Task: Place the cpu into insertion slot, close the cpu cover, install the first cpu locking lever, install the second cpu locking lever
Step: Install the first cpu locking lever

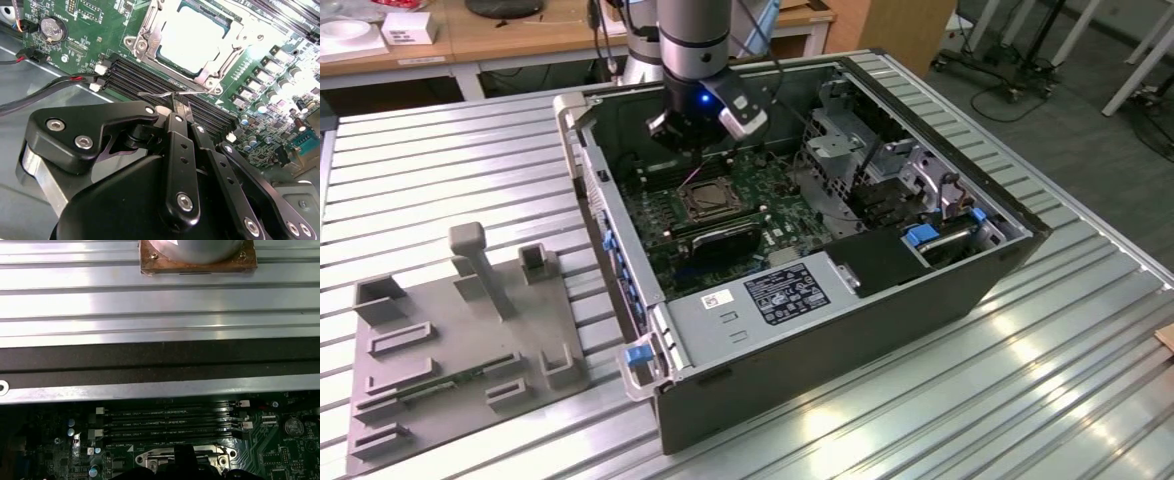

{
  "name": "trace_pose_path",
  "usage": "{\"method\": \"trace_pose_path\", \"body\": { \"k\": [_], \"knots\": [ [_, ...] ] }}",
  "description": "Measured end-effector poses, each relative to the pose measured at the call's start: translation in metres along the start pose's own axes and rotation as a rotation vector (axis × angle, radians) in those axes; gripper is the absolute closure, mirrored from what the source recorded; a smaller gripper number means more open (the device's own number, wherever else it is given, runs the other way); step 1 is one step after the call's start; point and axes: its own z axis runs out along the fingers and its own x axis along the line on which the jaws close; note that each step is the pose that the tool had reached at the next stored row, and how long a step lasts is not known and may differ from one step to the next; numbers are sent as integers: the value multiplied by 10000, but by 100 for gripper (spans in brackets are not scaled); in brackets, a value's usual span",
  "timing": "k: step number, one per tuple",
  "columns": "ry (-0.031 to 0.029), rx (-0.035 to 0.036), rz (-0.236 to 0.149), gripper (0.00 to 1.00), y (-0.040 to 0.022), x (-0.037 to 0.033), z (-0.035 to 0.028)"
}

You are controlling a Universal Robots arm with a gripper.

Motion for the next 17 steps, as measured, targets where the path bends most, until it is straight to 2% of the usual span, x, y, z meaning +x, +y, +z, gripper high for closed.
{"method": "trace_pose_path", "body": {
  "k": [4, 10, 17],
  "knots": [
    [0, 12, 0, 89, 4, 3, 29],
    [0, 10, -1, 89, 49, 5, 52],
    [0, 10, -1, 89, 59, -29, 71]
  ]
}}
